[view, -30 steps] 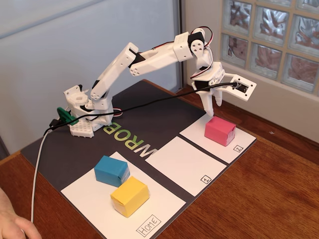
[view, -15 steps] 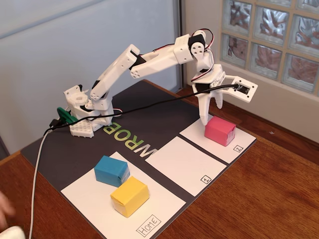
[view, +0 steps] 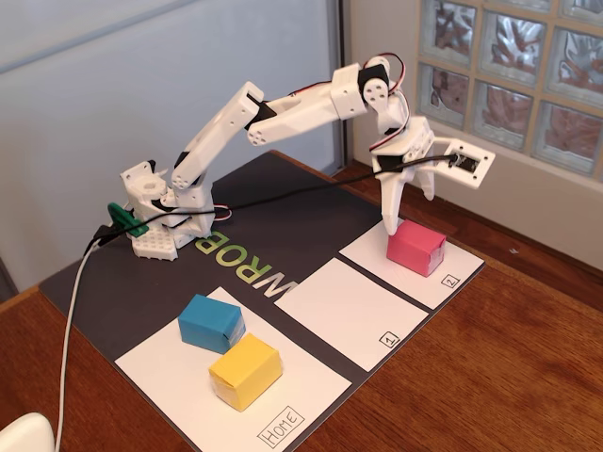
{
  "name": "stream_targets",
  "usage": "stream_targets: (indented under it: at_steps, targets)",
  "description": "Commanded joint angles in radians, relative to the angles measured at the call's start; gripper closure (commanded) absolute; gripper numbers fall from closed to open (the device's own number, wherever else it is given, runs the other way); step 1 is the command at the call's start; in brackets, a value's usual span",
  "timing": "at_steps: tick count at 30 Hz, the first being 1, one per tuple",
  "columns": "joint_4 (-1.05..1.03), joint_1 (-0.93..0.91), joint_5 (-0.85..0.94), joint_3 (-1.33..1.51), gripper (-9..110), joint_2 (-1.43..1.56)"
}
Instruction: Move box red to home
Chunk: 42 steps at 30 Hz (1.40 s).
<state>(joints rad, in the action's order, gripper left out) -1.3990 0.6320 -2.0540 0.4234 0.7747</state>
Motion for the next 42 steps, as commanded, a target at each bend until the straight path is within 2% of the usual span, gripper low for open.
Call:
stream_targets:
  at_steps: [1, 7, 25, 32, 42]
  targets:
    - [0.021, 0.009, 0.048, 0.008, 51, 0.06]
    - [0.018, 0.009, 0.117, 0.009, 56, 0.026]
    - [0.026, -0.008, 0.115, 0.009, 65, -0.12]
    - [0.032, -0.005, 0.089, 0.009, 78, -0.15]
    - [0.046, -0.028, -0.038, 0.009, 99, -0.156]
